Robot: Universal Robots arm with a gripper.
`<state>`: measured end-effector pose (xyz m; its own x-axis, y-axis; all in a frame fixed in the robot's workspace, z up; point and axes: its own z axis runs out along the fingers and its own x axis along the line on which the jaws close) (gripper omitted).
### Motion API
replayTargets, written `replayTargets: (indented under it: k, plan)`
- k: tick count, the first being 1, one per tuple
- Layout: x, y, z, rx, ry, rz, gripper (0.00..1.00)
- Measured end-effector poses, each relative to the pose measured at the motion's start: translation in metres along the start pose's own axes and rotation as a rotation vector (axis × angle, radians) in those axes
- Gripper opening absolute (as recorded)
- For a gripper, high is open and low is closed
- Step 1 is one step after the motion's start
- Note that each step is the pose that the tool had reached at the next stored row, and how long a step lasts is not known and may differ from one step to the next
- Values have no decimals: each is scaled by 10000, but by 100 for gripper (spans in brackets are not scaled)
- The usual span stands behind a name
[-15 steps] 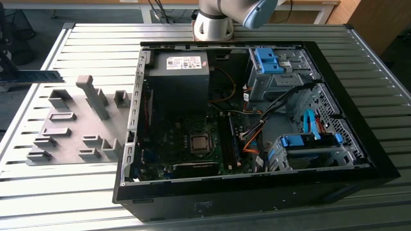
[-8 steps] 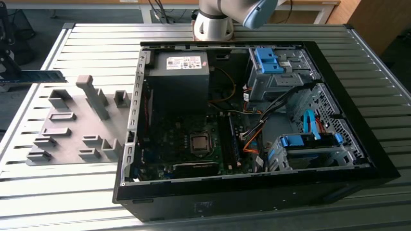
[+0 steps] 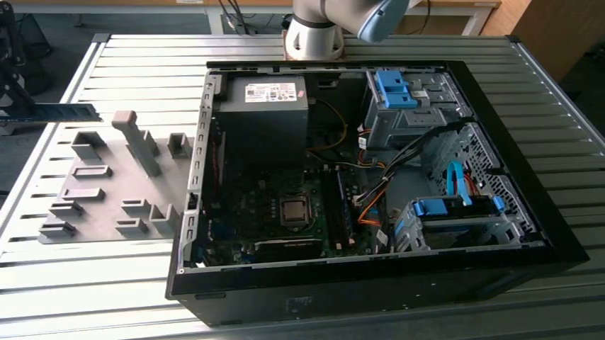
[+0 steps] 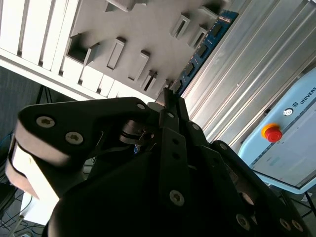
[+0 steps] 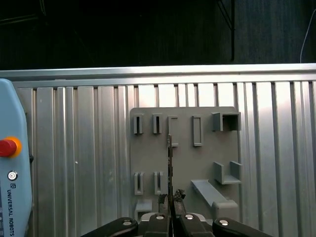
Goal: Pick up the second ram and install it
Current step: 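Pick up the second ram and move it above second insertion slot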
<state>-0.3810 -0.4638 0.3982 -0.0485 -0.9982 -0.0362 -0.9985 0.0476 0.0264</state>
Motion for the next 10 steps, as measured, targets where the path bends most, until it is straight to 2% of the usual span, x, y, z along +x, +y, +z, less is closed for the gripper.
replayTargets:
  k: [10]
  plan:
    - [-2, -44, -1, 0, 0, 0, 14]
